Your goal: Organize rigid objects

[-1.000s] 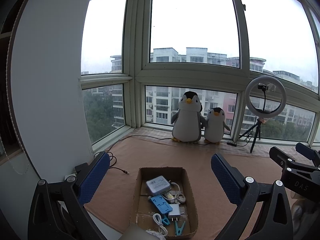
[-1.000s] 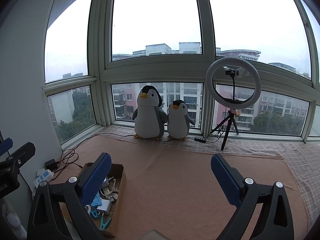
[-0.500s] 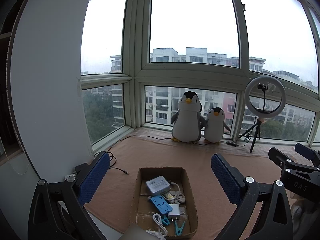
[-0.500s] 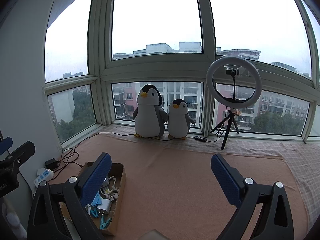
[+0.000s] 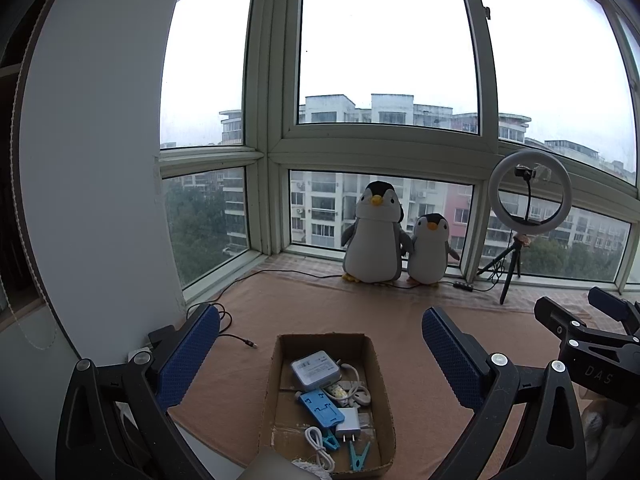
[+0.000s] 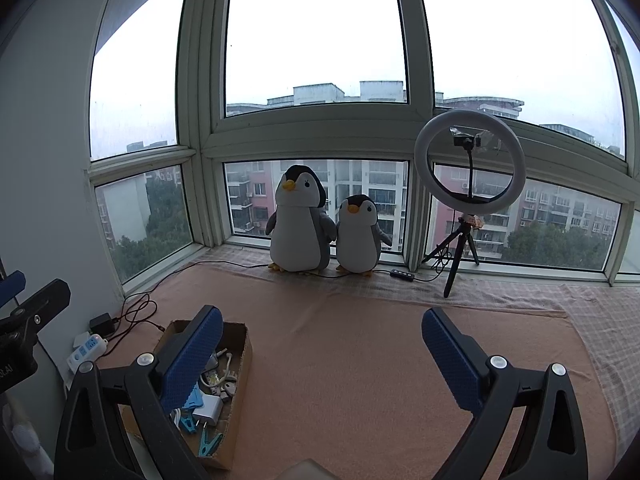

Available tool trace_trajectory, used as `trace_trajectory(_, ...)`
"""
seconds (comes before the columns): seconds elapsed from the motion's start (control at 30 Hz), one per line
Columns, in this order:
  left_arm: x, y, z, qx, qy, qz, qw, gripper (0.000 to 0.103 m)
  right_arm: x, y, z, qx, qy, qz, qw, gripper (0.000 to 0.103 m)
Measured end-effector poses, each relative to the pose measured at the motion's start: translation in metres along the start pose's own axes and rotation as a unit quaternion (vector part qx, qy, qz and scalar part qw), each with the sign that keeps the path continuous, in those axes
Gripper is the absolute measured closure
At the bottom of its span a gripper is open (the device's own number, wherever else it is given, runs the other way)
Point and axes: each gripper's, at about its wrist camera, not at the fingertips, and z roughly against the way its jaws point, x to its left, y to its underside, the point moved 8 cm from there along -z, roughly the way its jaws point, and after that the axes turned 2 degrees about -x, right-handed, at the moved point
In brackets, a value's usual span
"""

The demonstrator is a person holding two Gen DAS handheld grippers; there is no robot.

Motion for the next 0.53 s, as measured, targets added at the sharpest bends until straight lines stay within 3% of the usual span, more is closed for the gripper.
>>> trace_trajectory(0.53,0.0029,0.0028,-0.0087,0.011,0.003,0.004,0.9999,0.000,-0.0023,0.0035,-0.0035,0.004,0.000,0.000,1.000,0.004)
